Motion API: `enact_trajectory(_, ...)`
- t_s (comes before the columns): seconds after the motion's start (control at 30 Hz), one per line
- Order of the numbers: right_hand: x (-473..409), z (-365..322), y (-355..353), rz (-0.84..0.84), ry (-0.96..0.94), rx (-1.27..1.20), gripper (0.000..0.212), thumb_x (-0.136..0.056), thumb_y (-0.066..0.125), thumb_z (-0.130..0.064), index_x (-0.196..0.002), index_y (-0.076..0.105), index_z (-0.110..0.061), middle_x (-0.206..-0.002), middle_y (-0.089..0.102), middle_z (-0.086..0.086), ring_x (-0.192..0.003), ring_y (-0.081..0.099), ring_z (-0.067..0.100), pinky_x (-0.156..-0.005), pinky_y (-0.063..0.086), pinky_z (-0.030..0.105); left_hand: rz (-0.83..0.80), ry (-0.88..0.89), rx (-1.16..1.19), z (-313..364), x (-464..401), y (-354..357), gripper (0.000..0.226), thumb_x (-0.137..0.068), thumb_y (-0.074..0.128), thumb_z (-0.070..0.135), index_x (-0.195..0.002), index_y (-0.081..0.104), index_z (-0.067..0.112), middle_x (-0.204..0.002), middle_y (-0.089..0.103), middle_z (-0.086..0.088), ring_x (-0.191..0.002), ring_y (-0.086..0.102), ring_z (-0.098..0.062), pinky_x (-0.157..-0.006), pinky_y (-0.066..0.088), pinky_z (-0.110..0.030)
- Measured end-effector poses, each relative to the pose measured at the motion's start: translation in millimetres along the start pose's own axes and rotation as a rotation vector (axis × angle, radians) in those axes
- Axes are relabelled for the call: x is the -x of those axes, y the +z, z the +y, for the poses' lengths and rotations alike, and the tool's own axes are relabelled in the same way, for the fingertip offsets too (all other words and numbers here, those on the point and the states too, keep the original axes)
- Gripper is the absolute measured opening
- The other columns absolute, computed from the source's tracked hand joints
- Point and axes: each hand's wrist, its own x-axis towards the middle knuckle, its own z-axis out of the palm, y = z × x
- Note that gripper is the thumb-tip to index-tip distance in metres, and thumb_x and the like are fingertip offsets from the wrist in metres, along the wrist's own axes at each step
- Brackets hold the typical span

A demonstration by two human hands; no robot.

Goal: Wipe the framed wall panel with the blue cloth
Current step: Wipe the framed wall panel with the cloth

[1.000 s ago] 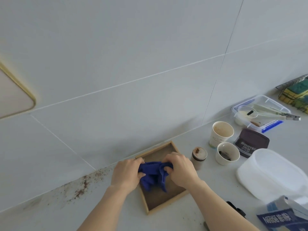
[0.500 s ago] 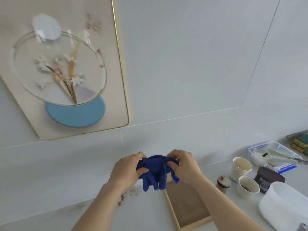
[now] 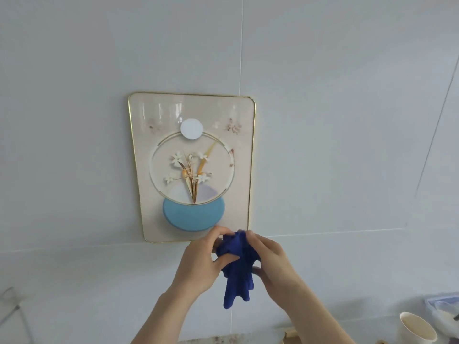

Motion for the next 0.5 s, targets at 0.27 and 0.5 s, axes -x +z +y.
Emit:
enact_trajectory(0.27,-12.2,-19.7,25.2,-0.009,0.043,-0.168,0.026,-0.103,0.066,-0.030,-0.129,0.067,-0.026,-0.116,0.081,0.010,-0.108,0.078,0.027,-0.084,0.067,0.043,0.192,0.117,-0.092,22.2,-10.0,-12.5,0.029,-0.091,0.069,0.044,-0.114,0.054,0.054,-0.098,0.068,0.031,-0.098,0.063,0.005,-0.085,0.055,-0.021)
enact_trajectory(0.5,-50.5,-39.5,7.3,0.339,-0.147,-0.028,0.021,-0.105,0.060,-0.013,-0.122,0.063,-0.024,-0.103,0.081,0.005,-0.089,0.079,0.012,-0.083,0.066,0.040,0.243,0.261,-0.336,22.5,-37.7,-32.9,0.060,-0.088,0.056,0.070,-0.143,0.042,0.049,-0.120,0.057,0.028,-0.114,0.053,0.002,-0.101,0.043,-0.022)
